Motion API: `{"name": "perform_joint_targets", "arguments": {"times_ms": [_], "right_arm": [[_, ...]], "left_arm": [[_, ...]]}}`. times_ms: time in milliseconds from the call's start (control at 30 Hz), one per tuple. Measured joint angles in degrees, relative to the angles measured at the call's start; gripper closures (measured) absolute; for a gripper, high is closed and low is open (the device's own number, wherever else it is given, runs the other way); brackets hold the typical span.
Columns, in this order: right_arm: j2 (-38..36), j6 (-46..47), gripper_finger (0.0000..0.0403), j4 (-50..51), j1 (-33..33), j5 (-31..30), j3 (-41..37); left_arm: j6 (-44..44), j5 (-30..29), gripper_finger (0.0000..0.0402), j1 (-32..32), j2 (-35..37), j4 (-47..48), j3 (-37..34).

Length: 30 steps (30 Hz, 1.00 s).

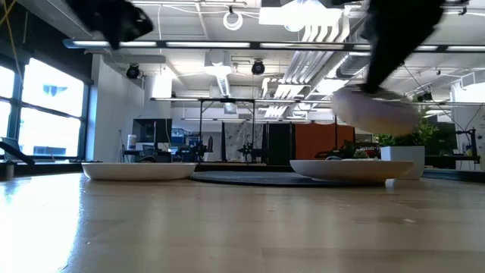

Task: Pick & Place donuts
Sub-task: Put the large violet donut into the brown plate

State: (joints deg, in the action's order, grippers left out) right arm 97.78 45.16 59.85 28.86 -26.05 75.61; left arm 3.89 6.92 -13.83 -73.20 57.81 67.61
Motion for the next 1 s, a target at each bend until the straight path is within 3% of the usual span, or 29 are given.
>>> {"name": "perform_joint_targets", "arguments": {"times_ms": [200,467,567,800,1000], "right_arm": [[-0.02,-13.12,0.0399,0.25,-12.43,-2.81,-1.04],[-0.02,-21.13,0.04,2.92,-29.47,-4.04,-2.29],[-0.02,-21.22,0.0399,1.51,-34.22,-0.38,-2.36],[-0.02,-20.23,0.0397,-7.23,-40.36,9.93,-8.41],[-0.02,-21.62,0.0374,-12.14,-41.38,8.16,-11.67]], "left_arm": [[8.98,-3.22,0.0241,-9.4,-1.32,-4.26,-8.74],[21.43,-4.92,0.0241,-14.29,-1.67,-7.44,-14.67],[23.18,-4.94,0.0241,-14.88,-1.76,-8.25,-14.97],[22.94,-4.96,0.0241,-14.7,-1.72,-11.27,-14.91],[22.25,-4.96,0.0241,-14.7,-1.72,-11.42,-14.91]]}}
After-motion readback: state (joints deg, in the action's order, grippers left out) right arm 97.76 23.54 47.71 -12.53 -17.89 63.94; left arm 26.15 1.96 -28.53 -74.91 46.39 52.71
